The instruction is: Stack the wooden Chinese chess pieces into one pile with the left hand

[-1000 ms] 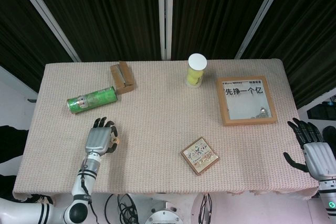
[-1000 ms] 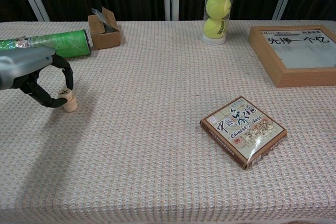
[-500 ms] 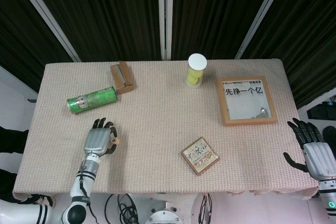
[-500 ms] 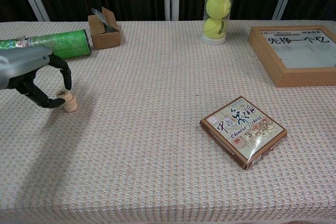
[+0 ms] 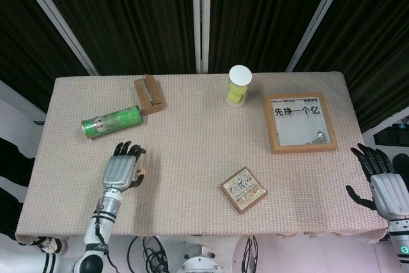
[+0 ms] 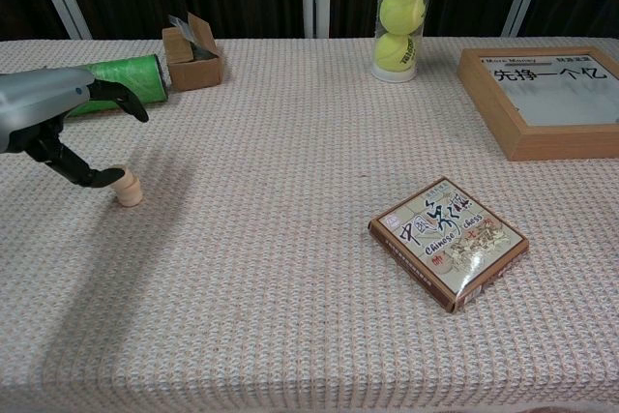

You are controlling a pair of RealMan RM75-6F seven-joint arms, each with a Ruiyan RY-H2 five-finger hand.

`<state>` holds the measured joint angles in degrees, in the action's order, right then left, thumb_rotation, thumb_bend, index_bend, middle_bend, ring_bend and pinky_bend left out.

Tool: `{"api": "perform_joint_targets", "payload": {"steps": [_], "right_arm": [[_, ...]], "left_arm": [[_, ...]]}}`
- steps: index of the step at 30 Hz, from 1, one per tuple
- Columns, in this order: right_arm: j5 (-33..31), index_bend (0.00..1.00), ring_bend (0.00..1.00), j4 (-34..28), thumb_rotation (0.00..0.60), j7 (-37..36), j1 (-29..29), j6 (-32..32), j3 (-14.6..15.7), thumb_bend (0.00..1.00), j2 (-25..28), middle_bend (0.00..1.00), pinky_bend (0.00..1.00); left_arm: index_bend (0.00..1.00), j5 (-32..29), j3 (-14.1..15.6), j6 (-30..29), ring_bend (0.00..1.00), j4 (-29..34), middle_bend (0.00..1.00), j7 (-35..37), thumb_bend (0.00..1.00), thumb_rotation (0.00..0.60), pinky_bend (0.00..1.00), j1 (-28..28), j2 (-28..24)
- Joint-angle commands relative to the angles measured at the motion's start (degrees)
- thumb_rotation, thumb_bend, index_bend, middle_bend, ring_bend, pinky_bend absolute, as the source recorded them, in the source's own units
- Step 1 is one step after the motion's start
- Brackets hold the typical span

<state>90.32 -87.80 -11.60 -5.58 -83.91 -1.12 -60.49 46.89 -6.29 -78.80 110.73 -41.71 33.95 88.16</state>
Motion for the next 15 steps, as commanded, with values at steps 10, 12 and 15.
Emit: {"api": "perform_joint_targets", "payload": {"steps": [10, 12, 15], "right_arm": [[2.1, 0.0, 0.0, 0.0, 0.6, 2.43, -0.31, -0.61, 0.45, 0.25, -1.14, 0.0, 0.0], [2.48, 0.0, 0.0, 0.08, 0.6, 4.26, -0.33, -0.76, 0.53, 0.25, -1.84, 0.0, 0.0], [3.07, 0.0, 0.0, -0.29, 0.6, 6.44, -0.27, -1.31, 0.56, 0.25, -2.5, 0.0, 0.0]], "left_arm": [[0.08, 37.98, 14.96, -22.37, 0.0, -18.99, 0.07, 17.41, 0.21, 0.6, 0.0, -15.78, -3.15], [0.07, 37.64, 15.91, -23.9, 0.0, -23.75, 0.07, 20.3, 0.16, 0.6, 0.0, -18.87, -4.0], [0.07, 35.9, 15.95, -23.68, 0.0, -27.55, 0.07, 24.82, 0.09, 0.6, 0.0, -21.86, -5.5]]}}
